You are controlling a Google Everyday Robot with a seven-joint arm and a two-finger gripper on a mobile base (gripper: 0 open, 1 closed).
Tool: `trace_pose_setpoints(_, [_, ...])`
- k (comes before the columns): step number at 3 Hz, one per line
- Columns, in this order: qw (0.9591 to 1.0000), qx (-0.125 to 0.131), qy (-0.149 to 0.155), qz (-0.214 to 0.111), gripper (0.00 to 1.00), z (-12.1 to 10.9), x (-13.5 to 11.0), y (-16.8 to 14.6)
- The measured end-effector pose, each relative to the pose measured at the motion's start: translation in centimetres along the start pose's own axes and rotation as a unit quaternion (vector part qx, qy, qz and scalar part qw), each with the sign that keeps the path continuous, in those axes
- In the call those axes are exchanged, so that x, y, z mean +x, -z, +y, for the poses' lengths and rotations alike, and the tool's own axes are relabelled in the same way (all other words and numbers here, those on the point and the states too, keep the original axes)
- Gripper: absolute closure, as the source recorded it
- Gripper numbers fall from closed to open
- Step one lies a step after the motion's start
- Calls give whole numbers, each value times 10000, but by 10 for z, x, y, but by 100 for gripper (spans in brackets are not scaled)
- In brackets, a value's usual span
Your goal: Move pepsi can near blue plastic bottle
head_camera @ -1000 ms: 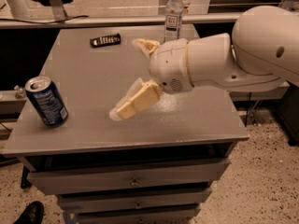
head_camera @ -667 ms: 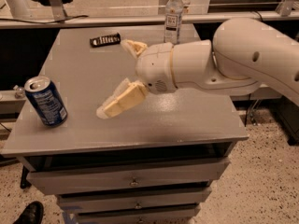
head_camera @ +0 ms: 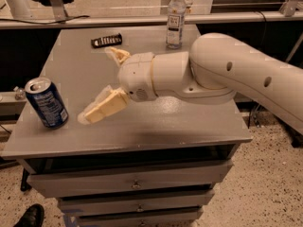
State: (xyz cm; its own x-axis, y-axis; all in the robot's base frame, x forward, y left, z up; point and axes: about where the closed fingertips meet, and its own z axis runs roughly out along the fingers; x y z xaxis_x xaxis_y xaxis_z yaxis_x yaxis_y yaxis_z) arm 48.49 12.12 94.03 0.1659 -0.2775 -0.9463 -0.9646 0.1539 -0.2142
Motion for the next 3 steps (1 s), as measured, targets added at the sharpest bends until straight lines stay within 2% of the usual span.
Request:
trace_pose_setpoints(2, [9995, -211, -137, -174, 0, -6, 9, -45])
trace_pose_setpoints(3, [9983, -340, -362, -292, 0, -8, 18, -67])
